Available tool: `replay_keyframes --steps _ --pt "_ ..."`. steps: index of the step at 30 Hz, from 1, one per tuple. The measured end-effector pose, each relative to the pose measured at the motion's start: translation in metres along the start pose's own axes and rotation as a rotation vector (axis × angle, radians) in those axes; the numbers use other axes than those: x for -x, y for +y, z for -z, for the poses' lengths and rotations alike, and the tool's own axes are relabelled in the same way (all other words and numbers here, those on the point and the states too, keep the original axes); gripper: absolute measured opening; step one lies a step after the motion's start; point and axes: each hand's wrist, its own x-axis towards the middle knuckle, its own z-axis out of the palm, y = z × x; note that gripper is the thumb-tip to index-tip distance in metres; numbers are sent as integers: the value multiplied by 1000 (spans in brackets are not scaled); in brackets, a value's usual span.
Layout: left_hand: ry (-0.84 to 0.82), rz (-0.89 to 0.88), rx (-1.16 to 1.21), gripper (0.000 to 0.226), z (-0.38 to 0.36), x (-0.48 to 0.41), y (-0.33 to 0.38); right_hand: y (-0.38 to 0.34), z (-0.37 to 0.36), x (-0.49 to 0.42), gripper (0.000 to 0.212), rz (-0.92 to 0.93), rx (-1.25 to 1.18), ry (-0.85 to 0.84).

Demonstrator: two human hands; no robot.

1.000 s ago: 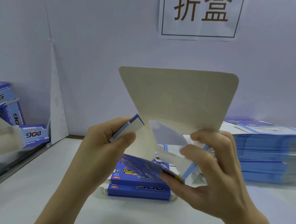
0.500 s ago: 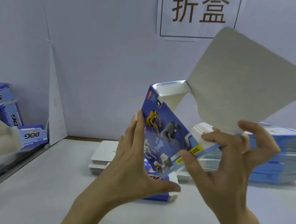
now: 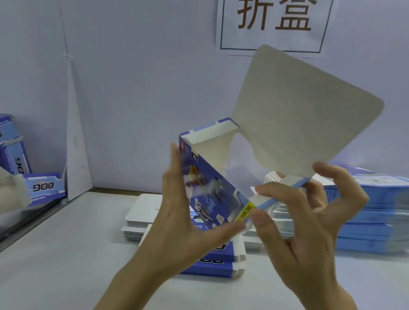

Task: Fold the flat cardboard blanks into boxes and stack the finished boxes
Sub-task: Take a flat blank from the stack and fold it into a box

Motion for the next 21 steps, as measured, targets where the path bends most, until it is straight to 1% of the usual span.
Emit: replay_keyframes --steps 1,3,5,7,8,10,11,14,15,16,17,19,21 --pt "-23 -30 -48 132 -1 0 0 -2 0 -1 13 7 -7 19" --pt "-7 -68 -105 139 0 1 0 -8 -1 -2 12 13 -17 21" --pt "65 -102 -130 140 2 1 2 -12 -4 -1 17 11 -27 -1" --pt "136 -175 -216 145 5 -2 0 -15 -7 1 18 11 -24 -18" --pt "161 -230 -278 143 6 -2 -2 -15 -8 1 18 9 -21 -23" --pt "177 -332 -386 126 8 -3 -1 -13 -8 1 17 -17 -30 -32" --pt "166 -361 -397 115 9 -4 1 -12 -9 2 17 -31 -42 -40" --pt "159 -392 -303 76 9 -11 4 -9 -10 3 19 1 -41 -41" --pt "180 -411 -277 67 9 -14 3 -8 -10 3 24 36 -8 0" --pt "207 -431 -261 63 9 -15 1 -7 -10 3 30 75 8 64" --pt "224 -454 -262 65 10 -16 0 -7 -9 3 35 92 -32 146" --pt "245 -510 -313 65 12 -18 -2 -9 -7 0 38 23 -236 267" --pt "220 -571 -329 46 12 -22 -7 -11 -5 -3 43 -129 -434 278"
